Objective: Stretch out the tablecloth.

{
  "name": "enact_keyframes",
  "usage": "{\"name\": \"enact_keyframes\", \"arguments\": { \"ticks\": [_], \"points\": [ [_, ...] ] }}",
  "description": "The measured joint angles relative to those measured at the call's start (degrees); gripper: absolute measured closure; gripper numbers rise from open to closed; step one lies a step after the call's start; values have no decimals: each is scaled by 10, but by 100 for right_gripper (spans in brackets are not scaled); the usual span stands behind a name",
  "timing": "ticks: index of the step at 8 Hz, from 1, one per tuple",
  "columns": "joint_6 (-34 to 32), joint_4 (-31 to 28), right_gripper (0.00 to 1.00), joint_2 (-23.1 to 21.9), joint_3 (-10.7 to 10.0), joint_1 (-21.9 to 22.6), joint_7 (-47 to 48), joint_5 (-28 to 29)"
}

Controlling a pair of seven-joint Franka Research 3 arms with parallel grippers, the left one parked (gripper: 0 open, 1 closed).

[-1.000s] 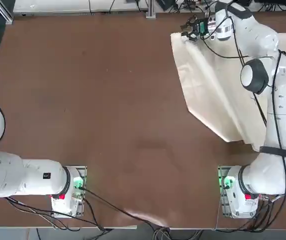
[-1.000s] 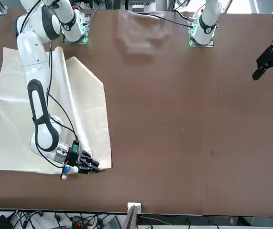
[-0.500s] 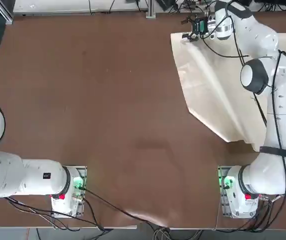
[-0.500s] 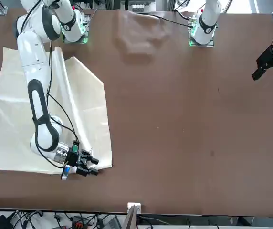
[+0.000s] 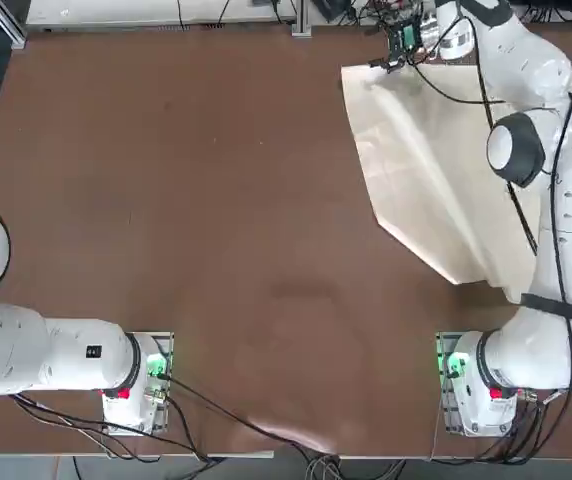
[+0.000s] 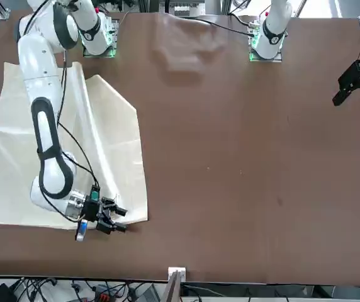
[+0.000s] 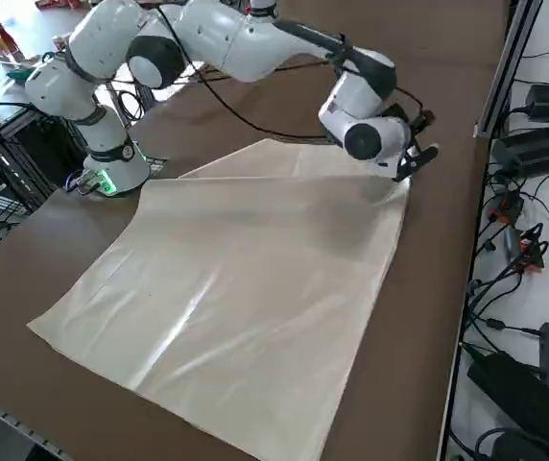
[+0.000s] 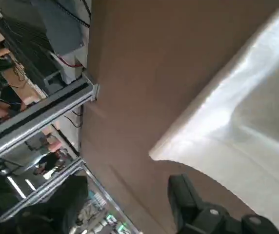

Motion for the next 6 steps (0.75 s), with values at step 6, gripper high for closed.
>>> {"name": "enact_keyframes", "arguments": {
  "ticks": [6],
  "points": [
    [-5, -316, 0, -237, -2, 4, -60, -321]
  ]
}}
